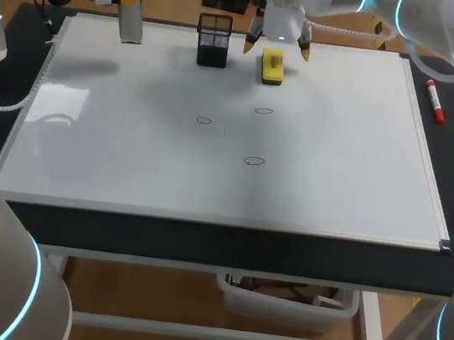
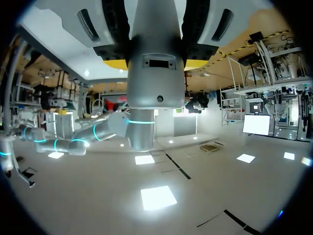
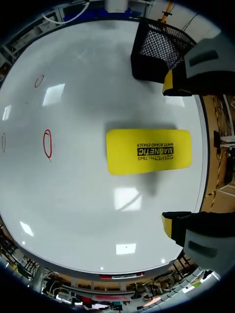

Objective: Pick up the inspection probe, press it on each red-marked spot on the whiteboard one by one, put down the probe, pick up the eraser, and wipe off all the red marks.

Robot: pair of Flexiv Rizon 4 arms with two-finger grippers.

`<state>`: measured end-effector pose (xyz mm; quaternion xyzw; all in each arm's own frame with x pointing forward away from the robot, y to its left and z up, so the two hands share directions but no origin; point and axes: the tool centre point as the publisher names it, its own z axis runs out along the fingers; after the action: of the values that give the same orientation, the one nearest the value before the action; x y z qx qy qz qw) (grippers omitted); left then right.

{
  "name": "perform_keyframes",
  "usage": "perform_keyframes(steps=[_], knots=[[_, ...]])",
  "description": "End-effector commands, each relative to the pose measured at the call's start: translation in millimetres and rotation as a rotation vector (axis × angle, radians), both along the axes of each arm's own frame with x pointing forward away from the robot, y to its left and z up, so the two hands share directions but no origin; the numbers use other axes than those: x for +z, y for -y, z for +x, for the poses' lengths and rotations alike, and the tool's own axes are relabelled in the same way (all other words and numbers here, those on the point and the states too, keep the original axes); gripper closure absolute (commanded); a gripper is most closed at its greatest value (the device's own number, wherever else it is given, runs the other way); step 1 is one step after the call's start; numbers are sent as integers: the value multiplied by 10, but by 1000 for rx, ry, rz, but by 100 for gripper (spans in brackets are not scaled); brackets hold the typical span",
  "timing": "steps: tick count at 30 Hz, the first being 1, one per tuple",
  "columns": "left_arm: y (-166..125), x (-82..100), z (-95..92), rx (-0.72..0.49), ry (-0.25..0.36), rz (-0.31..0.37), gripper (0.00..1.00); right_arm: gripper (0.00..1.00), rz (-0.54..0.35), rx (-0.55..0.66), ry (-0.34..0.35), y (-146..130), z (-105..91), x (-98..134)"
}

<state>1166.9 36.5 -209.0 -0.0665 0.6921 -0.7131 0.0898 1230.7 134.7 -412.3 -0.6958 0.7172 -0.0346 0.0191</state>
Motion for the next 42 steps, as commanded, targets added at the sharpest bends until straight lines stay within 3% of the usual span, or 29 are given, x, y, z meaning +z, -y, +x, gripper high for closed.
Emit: perform_keyframes(steps=[1,13,38,39,41,42], knots=[[11,25,-31,7,0,4,100,0,16,-6,-549,-20,173,-137],[11,25,-31,7,0,4,100,0,19,-16,-591,-10,125,-279],[11,25,-31,7,0,4,100,1,1,38,-633,-34,40,-290],[11,25,-31,7,0,4,100,43,1,39,-635,-36,37,-290],[11,25,-31,7,0,4,100,73,-1,39,-638,-35,37,-291],[11,25,-31,7,0,4,100,98,-1,40,-639,-34,36,-291]])
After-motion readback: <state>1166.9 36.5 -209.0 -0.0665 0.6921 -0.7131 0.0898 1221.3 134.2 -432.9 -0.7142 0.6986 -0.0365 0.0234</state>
